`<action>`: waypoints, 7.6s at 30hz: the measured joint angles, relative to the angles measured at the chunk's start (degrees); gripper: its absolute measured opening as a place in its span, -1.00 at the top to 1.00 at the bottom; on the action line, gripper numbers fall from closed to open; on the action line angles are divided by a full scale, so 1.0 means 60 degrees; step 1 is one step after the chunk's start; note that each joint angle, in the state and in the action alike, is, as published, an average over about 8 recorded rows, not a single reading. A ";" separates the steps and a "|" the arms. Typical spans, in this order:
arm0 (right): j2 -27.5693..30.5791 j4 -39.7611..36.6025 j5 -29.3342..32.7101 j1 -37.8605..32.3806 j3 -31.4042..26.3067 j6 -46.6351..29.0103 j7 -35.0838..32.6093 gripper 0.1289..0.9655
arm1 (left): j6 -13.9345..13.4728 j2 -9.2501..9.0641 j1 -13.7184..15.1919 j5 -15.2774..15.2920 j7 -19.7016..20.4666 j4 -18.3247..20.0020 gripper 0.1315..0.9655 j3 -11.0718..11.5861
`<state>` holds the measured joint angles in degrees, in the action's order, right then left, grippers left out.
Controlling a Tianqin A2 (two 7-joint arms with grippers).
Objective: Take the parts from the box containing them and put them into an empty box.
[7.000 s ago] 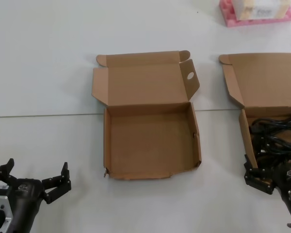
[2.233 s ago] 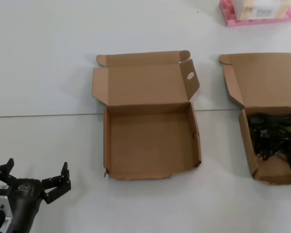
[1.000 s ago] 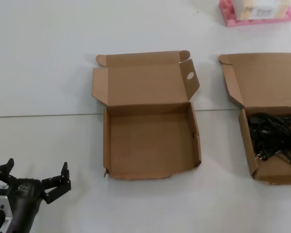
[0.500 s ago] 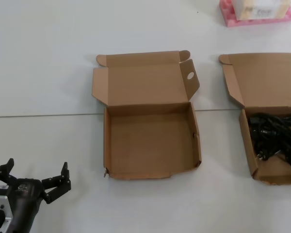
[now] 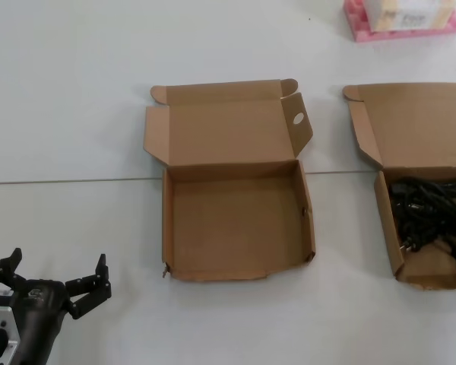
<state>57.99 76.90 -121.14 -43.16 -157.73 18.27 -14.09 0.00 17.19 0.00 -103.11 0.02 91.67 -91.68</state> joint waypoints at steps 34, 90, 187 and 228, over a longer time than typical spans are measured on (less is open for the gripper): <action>-0.0455 -0.0686 -0.0415 -0.0351 0.0000 -0.0595 0.0000 0.29 | 0.0000 0.0000 0.0000 0.0000 0.0000 0.0000 -1.00 0.0000; 0.2690 0.6367 -0.1620 0.0282 0.0000 0.2827 0.0000 0.78 | 0.0000 0.0000 0.0000 0.0000 0.0000 0.0000 -1.00 0.0000; -0.5398 0.1757 0.1507 0.2594 0.3776 -0.0504 0.0000 -0.85 | 0.0000 0.0000 0.0000 -0.0001 0.0001 0.0000 -1.00 0.0000; -0.6564 0.2343 0.2749 0.6422 0.9793 -0.2617 0.0000 -1.00 | 0.0000 0.0000 0.0000 -0.0003 -0.0003 0.0000 -1.00 0.0000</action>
<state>18.60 90.96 -104.64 -4.63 -98.97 2.56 -14.09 0.00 17.19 0.00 -103.13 0.00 91.67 -91.67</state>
